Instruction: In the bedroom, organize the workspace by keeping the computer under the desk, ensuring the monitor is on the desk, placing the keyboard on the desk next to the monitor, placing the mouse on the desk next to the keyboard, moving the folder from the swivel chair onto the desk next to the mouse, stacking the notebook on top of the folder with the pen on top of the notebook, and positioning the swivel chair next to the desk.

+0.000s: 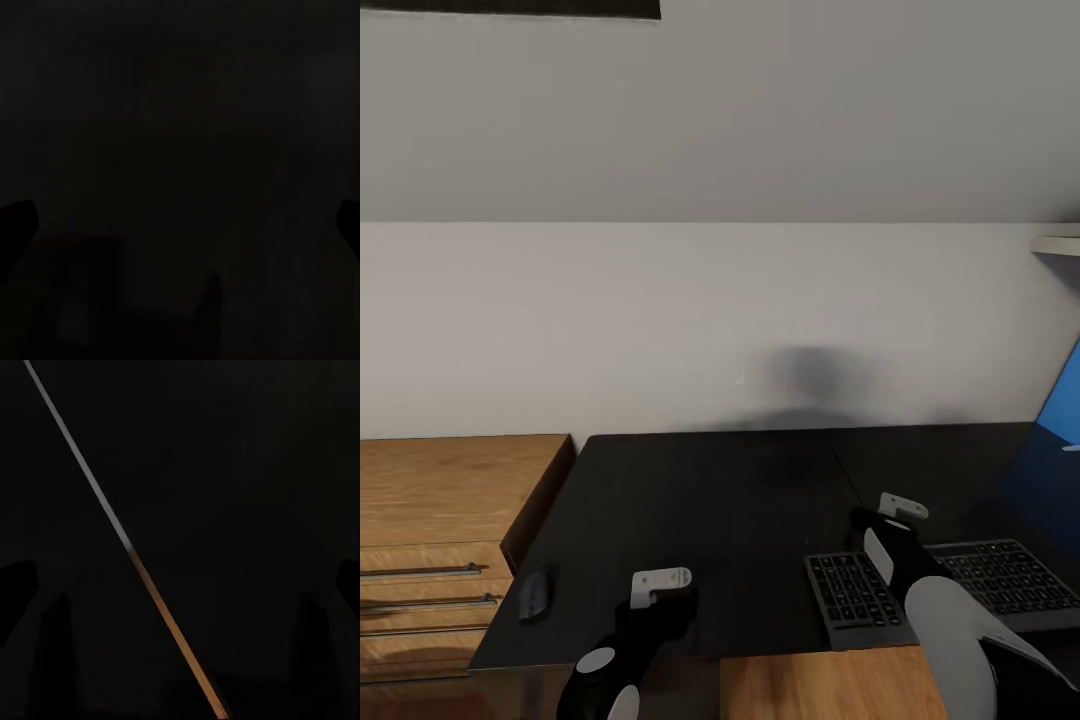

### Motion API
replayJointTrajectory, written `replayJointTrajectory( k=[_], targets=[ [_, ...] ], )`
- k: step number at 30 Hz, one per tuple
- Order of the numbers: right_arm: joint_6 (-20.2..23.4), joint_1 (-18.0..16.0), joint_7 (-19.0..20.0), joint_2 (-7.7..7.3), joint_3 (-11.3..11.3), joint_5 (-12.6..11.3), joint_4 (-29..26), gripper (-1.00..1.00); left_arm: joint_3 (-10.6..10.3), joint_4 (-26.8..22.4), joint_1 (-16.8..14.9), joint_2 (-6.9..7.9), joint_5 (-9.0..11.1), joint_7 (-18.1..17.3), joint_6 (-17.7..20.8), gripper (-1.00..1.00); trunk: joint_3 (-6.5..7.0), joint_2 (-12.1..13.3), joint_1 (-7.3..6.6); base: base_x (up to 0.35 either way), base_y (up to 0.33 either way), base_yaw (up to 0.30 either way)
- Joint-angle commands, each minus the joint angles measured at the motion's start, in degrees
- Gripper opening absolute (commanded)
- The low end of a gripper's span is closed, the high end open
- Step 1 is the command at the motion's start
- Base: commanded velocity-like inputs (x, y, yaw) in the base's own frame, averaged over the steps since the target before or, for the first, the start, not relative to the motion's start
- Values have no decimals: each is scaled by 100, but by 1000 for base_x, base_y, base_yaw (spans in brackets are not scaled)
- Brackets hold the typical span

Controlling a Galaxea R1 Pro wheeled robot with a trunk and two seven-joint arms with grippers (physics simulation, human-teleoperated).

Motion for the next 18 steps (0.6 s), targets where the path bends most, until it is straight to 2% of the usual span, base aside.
replayJointTrajectory(
  k=[1, 7, 9, 12, 13, 15, 18],
  targets=[
    [35, -4, -1, 10, -22, 70, -5, 100, -9, -6, -4, 1, 60, 55, 14, 100, -6, -4, 0, 0, 0, 0],
    [32, -4, -1, 93, -7, 243, 12, 100, -11, -5, -4, 1, 59, 55, 14, 100, -6, -4, 0, 0, 0, 0],
    [32, -4, 4, 173, -5, 458, 24, 100, -12, -5, -6, 1, 59, 55, 14, 100, -6, -4, 0, 0, 0, 0],
    [32, -4, 6, 252, 1, 629, 32, 100, -12, -5, -5, 1, 59, 55, 14, 100, -6, -4, 0, 0, 0, 0],
    [32, -2, 7, 348, 61, 826, 37, 100, -12, -5, -4, 1, 59, 55, 14, 100, -6, -4, 0, 0, 0, 0],
    [33, 0, 7, 452, 148, 1021, 39, 100, -12, -5, -4, 1, 59, 55, 14, 100, -6, -4, 0, 0, 0, 0],
    [33, 1, -2, 533, 192, 1138, 38, 100, -11, -3, -3, 1, 59, 55, 14, 100, -6, -4, 0, 0, 0, 0]
  ],
)
